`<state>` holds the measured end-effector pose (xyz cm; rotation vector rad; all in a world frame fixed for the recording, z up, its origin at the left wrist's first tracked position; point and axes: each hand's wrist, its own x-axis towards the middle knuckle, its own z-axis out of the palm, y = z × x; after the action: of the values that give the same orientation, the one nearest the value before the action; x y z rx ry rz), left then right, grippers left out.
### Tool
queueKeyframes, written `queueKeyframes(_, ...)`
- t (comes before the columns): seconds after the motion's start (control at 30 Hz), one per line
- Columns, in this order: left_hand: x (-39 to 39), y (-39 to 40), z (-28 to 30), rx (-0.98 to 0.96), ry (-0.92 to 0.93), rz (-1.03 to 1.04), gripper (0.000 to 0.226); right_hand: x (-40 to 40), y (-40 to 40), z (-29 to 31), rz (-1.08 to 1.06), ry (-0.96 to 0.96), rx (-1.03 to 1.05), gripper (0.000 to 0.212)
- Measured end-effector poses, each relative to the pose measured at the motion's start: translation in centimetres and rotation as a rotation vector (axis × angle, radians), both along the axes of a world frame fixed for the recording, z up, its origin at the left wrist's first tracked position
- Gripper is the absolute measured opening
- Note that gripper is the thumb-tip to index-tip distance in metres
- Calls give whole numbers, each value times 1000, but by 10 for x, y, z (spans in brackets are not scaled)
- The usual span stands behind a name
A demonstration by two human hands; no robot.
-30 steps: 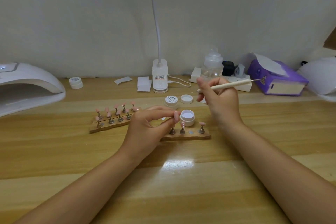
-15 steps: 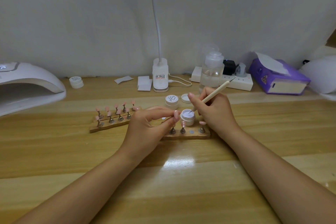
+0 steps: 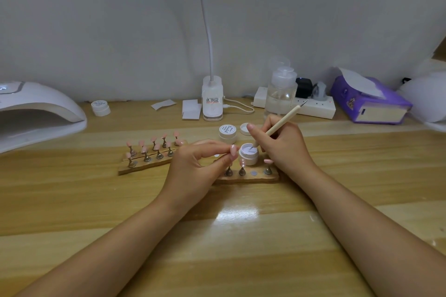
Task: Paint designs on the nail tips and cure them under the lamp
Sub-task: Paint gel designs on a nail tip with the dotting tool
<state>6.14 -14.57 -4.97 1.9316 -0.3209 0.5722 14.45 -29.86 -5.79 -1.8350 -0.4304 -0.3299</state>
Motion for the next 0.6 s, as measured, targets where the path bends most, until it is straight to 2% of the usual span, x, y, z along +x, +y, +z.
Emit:
queueKeyframes(0.37,0,0,0,-3,5,-4,17,-1,0,1,-3,-4,19,35)
queueKeyframes(0.6,0,-1,0,-10,7,-14,11,-1,-2,4,-14,13,202,36)
